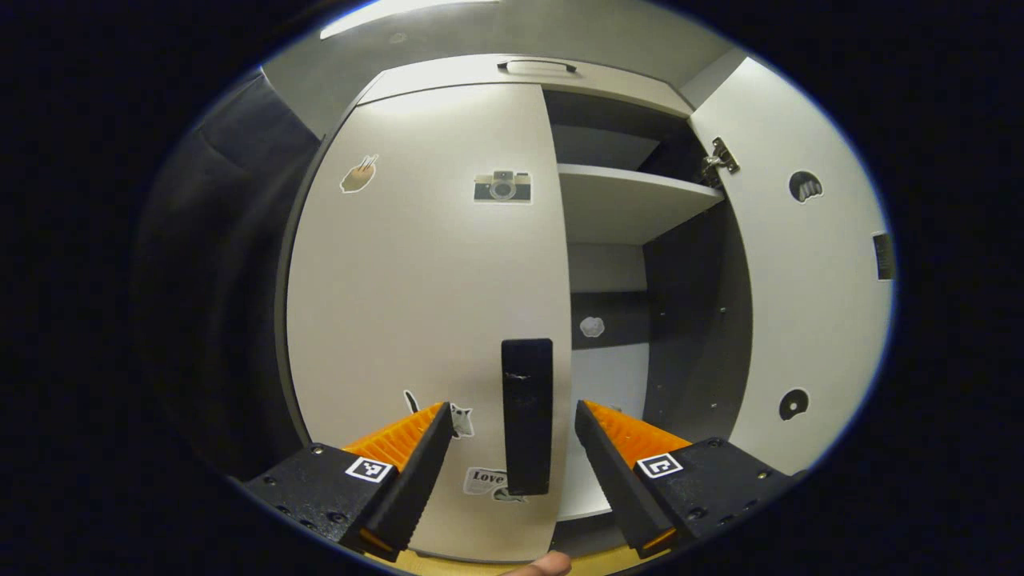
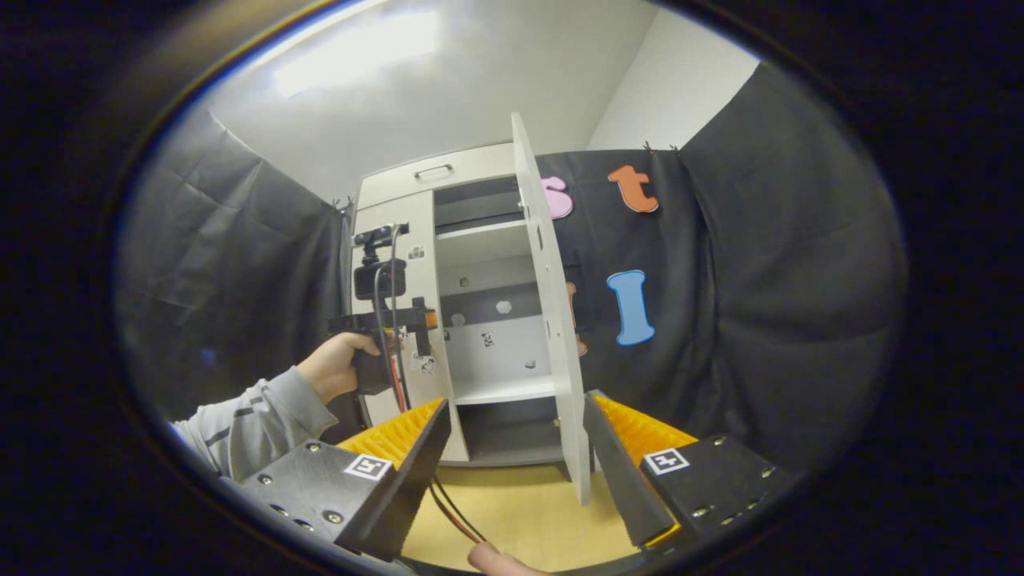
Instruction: Open the right door of the double-door shoe cabinet with the right hand, and open the left door with the left hand.
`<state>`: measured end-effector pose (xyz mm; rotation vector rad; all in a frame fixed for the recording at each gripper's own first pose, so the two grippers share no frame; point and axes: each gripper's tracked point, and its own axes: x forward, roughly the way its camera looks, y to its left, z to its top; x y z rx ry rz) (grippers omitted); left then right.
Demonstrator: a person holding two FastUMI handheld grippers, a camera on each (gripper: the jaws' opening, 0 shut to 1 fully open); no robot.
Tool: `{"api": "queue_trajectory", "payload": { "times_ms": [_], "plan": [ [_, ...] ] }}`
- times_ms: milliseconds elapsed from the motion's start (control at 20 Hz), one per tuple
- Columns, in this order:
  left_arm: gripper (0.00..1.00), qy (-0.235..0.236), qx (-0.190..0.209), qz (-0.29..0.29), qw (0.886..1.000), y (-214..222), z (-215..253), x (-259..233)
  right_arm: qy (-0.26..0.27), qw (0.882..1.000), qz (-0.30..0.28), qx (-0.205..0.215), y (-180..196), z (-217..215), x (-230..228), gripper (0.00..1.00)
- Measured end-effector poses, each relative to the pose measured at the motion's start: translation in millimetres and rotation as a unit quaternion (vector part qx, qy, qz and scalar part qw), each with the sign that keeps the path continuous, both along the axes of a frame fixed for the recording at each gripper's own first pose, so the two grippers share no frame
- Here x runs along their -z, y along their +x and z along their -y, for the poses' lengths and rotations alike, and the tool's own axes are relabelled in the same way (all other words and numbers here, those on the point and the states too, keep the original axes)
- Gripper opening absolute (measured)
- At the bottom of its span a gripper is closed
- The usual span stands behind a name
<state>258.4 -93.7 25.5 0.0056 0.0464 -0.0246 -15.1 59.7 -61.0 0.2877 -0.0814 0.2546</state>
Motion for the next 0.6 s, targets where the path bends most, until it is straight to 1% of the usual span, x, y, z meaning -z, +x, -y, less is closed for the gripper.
{"api": "queue_trajectory", "payload": {
  "times_ms": [50,100,150,200,250,300,350,400,450,500,600],
  "plan": [
    [0.94,-0.003,-0.010,-0.006,1.000,7,-3,4,0.002,1.000,0.002,-0.002,-5,0,1,0.98],
    [0.92,-0.010,-0.004,-0.025,1.000,11,1,14,0.003,1.000,0.005,-0.003,-7,-2,0,0.98],
    [0.85,-0.015,0.011,-0.054,0.998,14,8,26,0.002,1.000,0.008,-0.002,-10,-1,-1,0.98],
    [0.71,-0.018,0.004,-0.079,0.997,9,7,39,0.003,1.000,0.013,0.000,-12,-1,-1,0.98],
    [0.63,-0.014,0.005,-0.060,0.998,11,7,32,0.002,1.000,0.018,0.001,-14,0,-3,0.98],
    [0.64,-0.009,0.008,-0.051,0.999,16,8,28,-0.001,1.000,0.022,0.001,-17,-1,-3,0.98],
    [0.63,-0.003,0.007,-0.058,0.998,15,8,30,-0.003,1.000,0.024,0.000,-20,-2,-3,0.98],
    [0.61,-0.003,0.008,-0.055,0.998,15,10,29,-0.003,1.000,0.024,-0.001,-22,-2,-3,0.94],
    [0.60,-0.006,0.011,-0.059,0.998,16,14,29,-0.003,1.000,0.024,-0.001,-20,-4,-3,0.94],
    [0.50,-0.005,0.015,-0.061,0.998,14,18,30,-0.006,1.000,0.022,-0.003,-20,-4,-1,0.98],
    [0.34,-0.023,0.016,-0.056,0.998,17,18,29,-0.012,1.000,0.015,-0.003,-21,-4,1,0.99]
  ]
}}
